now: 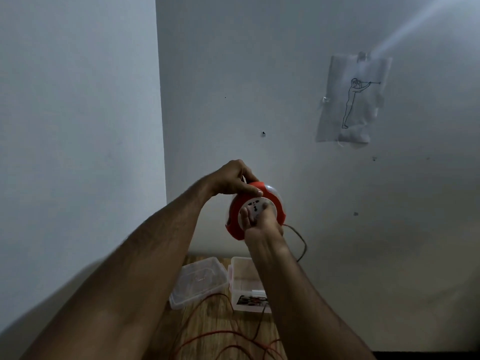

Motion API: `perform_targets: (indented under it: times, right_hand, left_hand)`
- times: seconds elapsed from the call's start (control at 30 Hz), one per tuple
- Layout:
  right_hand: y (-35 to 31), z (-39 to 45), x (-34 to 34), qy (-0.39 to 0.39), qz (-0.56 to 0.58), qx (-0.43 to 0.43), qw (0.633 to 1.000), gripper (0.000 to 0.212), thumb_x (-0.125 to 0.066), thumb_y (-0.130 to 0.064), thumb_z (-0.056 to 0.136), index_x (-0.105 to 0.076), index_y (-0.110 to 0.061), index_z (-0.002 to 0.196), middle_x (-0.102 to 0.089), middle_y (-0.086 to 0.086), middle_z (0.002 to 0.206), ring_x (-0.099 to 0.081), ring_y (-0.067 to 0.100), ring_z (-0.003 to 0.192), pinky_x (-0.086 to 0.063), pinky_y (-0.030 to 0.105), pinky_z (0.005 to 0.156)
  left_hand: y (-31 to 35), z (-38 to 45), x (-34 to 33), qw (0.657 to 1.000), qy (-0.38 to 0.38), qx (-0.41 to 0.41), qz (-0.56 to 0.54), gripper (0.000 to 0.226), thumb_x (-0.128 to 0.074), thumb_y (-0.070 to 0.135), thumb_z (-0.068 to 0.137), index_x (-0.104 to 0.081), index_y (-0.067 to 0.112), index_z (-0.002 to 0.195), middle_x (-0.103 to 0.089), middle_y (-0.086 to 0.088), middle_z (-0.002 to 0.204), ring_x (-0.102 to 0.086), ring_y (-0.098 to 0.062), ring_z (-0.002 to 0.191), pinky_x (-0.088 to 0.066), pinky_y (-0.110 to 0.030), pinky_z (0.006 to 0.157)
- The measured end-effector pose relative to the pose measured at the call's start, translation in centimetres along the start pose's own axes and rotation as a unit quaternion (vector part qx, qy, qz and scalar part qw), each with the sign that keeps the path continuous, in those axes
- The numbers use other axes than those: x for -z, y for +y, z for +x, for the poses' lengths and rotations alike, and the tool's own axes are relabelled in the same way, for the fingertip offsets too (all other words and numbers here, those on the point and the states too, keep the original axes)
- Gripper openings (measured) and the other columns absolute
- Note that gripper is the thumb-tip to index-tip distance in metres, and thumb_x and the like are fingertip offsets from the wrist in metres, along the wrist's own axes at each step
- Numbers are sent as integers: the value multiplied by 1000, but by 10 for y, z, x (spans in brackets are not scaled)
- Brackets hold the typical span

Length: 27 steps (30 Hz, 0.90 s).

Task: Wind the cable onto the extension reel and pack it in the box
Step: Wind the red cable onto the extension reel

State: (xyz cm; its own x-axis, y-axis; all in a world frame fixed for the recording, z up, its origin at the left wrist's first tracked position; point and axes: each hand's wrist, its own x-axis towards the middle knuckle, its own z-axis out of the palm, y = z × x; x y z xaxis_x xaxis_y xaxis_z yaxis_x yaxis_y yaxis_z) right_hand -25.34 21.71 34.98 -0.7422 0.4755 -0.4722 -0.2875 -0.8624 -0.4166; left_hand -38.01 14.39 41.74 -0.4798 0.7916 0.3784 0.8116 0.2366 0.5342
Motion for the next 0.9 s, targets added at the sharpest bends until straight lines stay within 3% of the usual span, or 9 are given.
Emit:
perform_targets:
  times: [0.13, 0.23, 0.27, 0.3, 0.37, 0.4, 0.47, 0.73, 0.9]
  right_hand:
    - [-8, -4, -4, -28, 41, -43, 998, 68, -66, -22, 98, -29, -2, 150, -69, 29, 95, -74, 26, 55, -59, 34, 46]
    - [-6, -8, 9, -42, -206, 165, 964, 32, -62, -20, 100, -54, -2, 124, -75, 18, 91, -76, 25, 69, -64, 40, 63]
    - [-5, -6, 17, -69, -304, 314, 897, 21, -62, -20, 99, -59, -7, 115, -76, 11, 91, -75, 20, 68, -65, 40, 66]
    - [-5, -2, 26, -99, -392, 478, 780, 14, -65, -19, 98, -61, -10, 108, -75, 6, 93, -73, 13, 67, -64, 35, 65]
    - [-12, 7, 44, -142, -532, 689, 471, 20, -70, -15, 93, -63, -12, 112, -71, 7, 107, -64, 7, 65, -53, 17, 57]
    - [-15, 15, 51, -154, -587, 720, 336, 30, -72, -12, 91, -62, -12, 119, -68, 13, 116, -62, 9, 63, -44, 14, 53]
    - [-22, 24, 63, -156, -662, 708, 191, 47, -73, -7, 85, -59, -14, 129, -57, 25, 132, -62, 17, 60, -40, 17, 49]
    - [-43, 37, 62, -115, -685, 718, 50, 69, -75, -16, 86, -48, -22, 149, -57, 36, 129, -58, 19, 51, -50, 27, 41]
    - [-44, 31, 51, -138, -647, 750, 10, 66, -90, -31, 73, -67, -12, 132, -72, 26, 91, -71, 29, 59, -58, 34, 49]
  left_hand:
    - [-5, -4, 1, 1000, -2, 7, -19, 29, -83, 29, 84, -81, 10, 106, -75, 7, 89, -73, -5, 81, -55, -17, 67]
    - [-4, -5, 4, 999, 15, 2, -40, 31, -80, 28, 86, -79, 7, 109, -76, 2, 93, -75, -13, 85, -58, -20, 70]
    - [-4, -6, 6, 999, 19, 1, -46, 31, -80, 28, 86, -79, 7, 109, -77, 1, 94, -76, -14, 86, -59, -21, 70]
    - [-4, -6, 9, 999, 21, 0, -50, 31, -80, 29, 87, -79, 7, 109, -77, 1, 94, -76, -15, 86, -59, -21, 70]
    - [-4, -7, 13, 999, 20, -2, -48, 31, -79, 30, 87, -79, 7, 108, -77, 0, 94, -76, -14, 85, -59, -22, 71]
    - [-4, -7, 15, 999, 18, -1, -46, 32, -78, 31, 88, -79, 7, 109, -78, -1, 95, -76, -14, 85, -60, -22, 72]
    - [-4, -7, 17, 999, 14, 5, -49, 32, -78, 31, 88, -79, 7, 109, -78, -2, 96, -77, -16, 86, -61, -24, 73]
    - [-2, -8, 14, 999, 7, 9, -51, 31, -79, 29, 87, -79, 8, 109, -78, -1, 98, -76, -13, 89, -63, -29, 80]
    - [0, -7, 10, 999, -9, 6, -39, 28, -81, 28, 86, -80, 9, 107, -77, 5, 94, -76, -9, 87, -60, -23, 74]
